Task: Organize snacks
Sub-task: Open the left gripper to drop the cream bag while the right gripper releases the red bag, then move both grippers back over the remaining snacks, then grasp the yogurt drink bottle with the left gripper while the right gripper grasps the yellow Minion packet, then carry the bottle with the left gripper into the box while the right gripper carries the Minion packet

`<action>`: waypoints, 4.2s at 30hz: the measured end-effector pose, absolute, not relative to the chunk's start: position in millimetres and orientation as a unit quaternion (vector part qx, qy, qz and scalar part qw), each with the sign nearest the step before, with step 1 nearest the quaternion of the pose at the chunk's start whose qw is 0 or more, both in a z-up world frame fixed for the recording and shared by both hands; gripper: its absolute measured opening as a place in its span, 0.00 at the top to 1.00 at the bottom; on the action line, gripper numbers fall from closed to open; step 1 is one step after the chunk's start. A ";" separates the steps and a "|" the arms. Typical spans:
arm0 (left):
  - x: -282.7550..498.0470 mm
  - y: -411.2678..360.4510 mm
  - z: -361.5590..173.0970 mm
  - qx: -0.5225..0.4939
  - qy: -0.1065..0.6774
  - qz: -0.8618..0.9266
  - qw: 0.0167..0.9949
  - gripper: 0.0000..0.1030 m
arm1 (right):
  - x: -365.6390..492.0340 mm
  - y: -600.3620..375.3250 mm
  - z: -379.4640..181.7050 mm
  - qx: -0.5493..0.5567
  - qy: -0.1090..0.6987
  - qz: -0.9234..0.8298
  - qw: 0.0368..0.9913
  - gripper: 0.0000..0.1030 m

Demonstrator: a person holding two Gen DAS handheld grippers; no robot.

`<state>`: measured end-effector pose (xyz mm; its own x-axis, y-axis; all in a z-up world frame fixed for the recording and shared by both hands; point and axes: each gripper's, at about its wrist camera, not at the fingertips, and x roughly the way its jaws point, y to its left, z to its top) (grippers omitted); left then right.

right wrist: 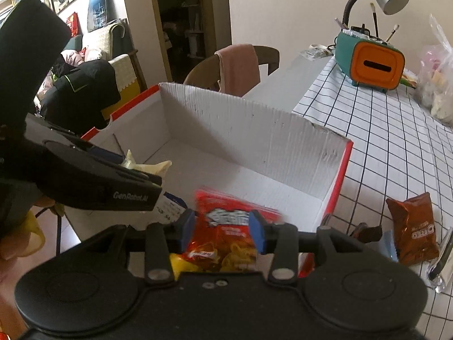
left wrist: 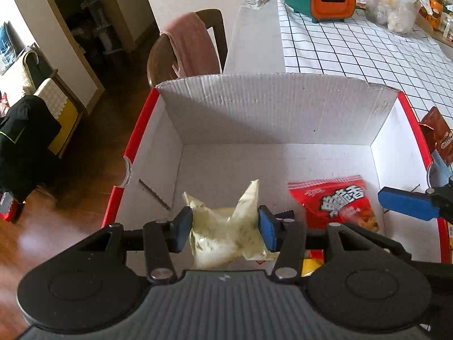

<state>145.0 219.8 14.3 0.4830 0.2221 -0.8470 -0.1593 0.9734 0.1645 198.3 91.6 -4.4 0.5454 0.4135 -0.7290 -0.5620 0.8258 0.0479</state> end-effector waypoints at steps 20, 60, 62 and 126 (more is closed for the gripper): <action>119.3 194.0 53.5 0.027 0.447 0.089 0.889 0.37 | 172.9 40.5 37.0 -0.058 0.345 0.283 0.893 0.31; 138.2 -45.7 4.6 0.042 0.465 -0.086 0.880 0.16 | 141.9 -216.3 2.8 -0.029 0.366 0.157 0.917 0.02; 142.7 -53.0 -5.9 0.041 0.474 -0.083 0.875 0.16 | 142.1 -217.4 -7.0 -0.039 0.374 0.167 0.911 0.03; 173.2 -41.8 -42.2 -0.014 0.500 -0.079 0.863 0.55 | 115.6 -170.6 -64.6 -0.127 0.381 0.257 0.879 0.77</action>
